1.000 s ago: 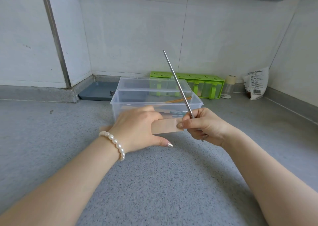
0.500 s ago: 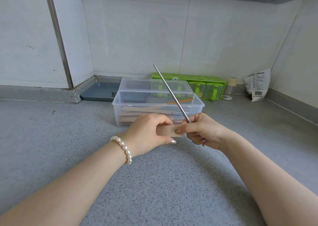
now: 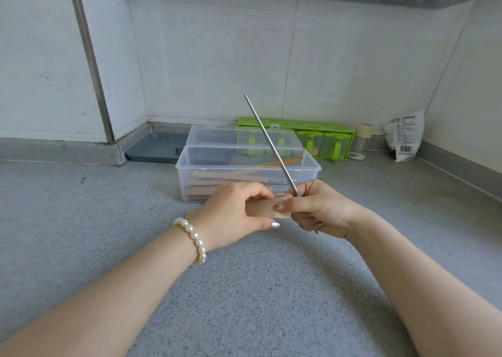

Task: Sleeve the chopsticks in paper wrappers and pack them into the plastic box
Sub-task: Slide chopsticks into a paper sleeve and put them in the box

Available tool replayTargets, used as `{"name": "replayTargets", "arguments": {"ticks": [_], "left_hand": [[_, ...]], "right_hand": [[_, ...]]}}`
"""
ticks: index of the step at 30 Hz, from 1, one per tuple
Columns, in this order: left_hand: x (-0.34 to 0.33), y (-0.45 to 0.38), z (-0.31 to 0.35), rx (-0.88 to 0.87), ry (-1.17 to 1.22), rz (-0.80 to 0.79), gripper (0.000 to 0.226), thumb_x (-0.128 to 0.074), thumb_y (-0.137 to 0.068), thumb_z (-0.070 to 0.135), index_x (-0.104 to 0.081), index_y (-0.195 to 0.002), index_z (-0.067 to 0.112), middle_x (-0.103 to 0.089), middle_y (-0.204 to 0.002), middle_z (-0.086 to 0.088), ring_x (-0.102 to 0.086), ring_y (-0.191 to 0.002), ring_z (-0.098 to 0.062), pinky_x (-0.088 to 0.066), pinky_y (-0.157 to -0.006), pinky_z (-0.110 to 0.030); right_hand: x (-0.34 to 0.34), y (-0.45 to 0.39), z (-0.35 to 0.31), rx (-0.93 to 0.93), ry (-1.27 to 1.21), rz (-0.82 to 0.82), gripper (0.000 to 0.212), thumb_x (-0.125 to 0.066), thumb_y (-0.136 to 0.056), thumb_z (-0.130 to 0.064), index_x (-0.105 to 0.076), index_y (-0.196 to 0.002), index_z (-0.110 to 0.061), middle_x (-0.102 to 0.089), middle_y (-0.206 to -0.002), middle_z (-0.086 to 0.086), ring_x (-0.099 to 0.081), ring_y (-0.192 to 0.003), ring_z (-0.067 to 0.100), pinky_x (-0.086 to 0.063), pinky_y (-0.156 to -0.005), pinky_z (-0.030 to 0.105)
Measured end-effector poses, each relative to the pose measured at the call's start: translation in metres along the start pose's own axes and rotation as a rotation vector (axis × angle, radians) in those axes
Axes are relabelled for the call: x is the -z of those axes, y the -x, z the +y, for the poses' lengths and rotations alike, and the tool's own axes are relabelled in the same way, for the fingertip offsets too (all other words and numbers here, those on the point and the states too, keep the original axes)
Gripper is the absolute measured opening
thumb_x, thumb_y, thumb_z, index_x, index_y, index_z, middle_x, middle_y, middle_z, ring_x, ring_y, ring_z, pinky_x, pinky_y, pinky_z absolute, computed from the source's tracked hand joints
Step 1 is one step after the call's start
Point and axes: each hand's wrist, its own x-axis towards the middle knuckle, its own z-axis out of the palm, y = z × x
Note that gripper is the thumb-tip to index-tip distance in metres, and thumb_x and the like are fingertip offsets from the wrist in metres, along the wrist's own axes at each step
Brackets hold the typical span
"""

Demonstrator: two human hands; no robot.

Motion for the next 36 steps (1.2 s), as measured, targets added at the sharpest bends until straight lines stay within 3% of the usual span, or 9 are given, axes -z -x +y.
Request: {"name": "replayTargets", "arguments": {"ticks": [3,7,13,17,19,22,25,31,36], "left_hand": [[-0.0001,0.0003,0.0007,-0.011,0.014,0.016,0.035,-0.08,-0.069,0.026,-0.067,-0.101,0.026,-0.066,-0.095,0.016,-0.059,-0.089,-0.001,-0.045,-0.081,-0.014],[-0.0003,0.0003,0.0009,-0.025,0.03,0.05,0.034,-0.08,-0.068,0.026,-0.068,-0.1,0.026,-0.067,-0.094,0.018,-0.058,-0.087,0.003,-0.043,-0.078,-0.008],[-0.0005,0.0006,0.0018,-0.056,-0.001,0.04,0.028,-0.078,-0.07,0.024,-0.069,-0.097,0.025,-0.068,-0.092,0.015,-0.059,-0.086,0.002,-0.042,-0.076,-0.007],[0.0018,0.0004,0.0015,-0.026,0.007,0.079,0.033,-0.079,-0.069,0.026,-0.067,-0.1,0.025,-0.058,-0.084,0.027,-0.052,-0.079,0.016,-0.035,-0.07,0.002],[0.0016,0.0005,0.0013,-0.026,0.005,0.064,0.034,-0.08,-0.069,0.026,-0.068,-0.101,0.025,-0.058,-0.084,0.026,-0.052,-0.078,0.016,-0.034,-0.07,0.003],[-0.001,0.0001,0.0012,-0.048,-0.01,0.027,0.036,-0.08,-0.069,0.027,-0.069,-0.103,0.023,-0.066,-0.093,0.016,-0.056,-0.083,0.005,-0.034,-0.072,0.002],[-0.0005,0.0001,0.001,-0.028,0.017,0.04,0.042,-0.081,-0.067,0.027,-0.065,-0.106,0.027,-0.062,-0.093,0.018,-0.054,-0.081,0.008,-0.036,-0.073,0.0],[0.0004,0.0008,0.0005,-0.081,0.064,0.1,0.035,-0.081,-0.066,0.016,-0.052,-0.072,0.033,-0.057,-0.072,0.018,-0.053,-0.075,0.003,-0.037,-0.068,-0.004],[-0.0013,0.0011,-0.0004,-0.073,0.039,0.078,0.023,-0.082,-0.066,0.019,-0.06,-0.069,0.026,-0.064,-0.073,0.009,-0.056,-0.07,-0.004,-0.043,-0.067,-0.013]], "right_hand": [[0.0006,-0.0009,0.0012,-0.013,0.027,0.027,0.037,-0.067,-0.077,-0.006,-0.057,-0.044,-0.019,-0.028,-0.04,-0.005,-0.018,-0.034,0.007,-0.01,-0.038,0.017],[-0.0004,0.0003,-0.0012,-0.003,0.043,0.03,0.022,-0.074,-0.062,-0.018,-0.058,-0.048,-0.016,-0.031,-0.039,-0.005,-0.018,-0.035,0.008,-0.009,-0.041,0.02],[-0.0037,-0.0006,0.0001,0.019,0.057,0.037,0.024,-0.075,-0.059,-0.025,-0.056,-0.053,-0.011,-0.03,-0.04,-0.005,-0.017,-0.037,0.009,-0.008,-0.043,0.022],[0.0001,0.0008,-0.0014,0.009,0.056,0.025,0.02,-0.072,-0.066,-0.019,-0.056,-0.059,-0.008,-0.027,-0.041,-0.004,-0.017,-0.036,0.009,-0.01,-0.04,0.02],[0.0016,0.0014,-0.0005,0.004,0.068,-0.01,0.02,-0.068,-0.075,-0.014,-0.053,-0.068,-0.003,-0.027,-0.041,-0.005,-0.018,-0.035,0.009,-0.012,-0.038,0.017],[0.0011,-0.0001,0.0024,0.003,0.045,-0.05,0.038,-0.057,-0.087,-0.009,-0.041,-0.053,-0.01,-0.026,-0.039,-0.005,-0.017,-0.035,0.009,-0.013,-0.037,0.016],[0.0013,-0.0003,0.0032,-0.003,0.032,-0.034,0.051,-0.052,-0.089,-0.003,-0.038,-0.043,-0.017,-0.027,-0.038,-0.005,-0.018,-0.033,0.008,-0.012,-0.038,0.016],[0.0056,-0.0009,0.004,-0.009,0.01,-0.002,0.025,-0.061,-0.081,-0.004,-0.043,-0.063,-0.007,-0.026,-0.04,-0.005,-0.018,-0.033,0.007,-0.014,-0.036,0.014],[0.0021,0.0007,0.0016,-0.009,0.037,-0.037,0.022,-0.069,-0.065,-0.014,-0.054,-0.076,-0.002,-0.025,-0.04,-0.004,-0.018,-0.034,0.008,-0.015,-0.037,0.014]]}}
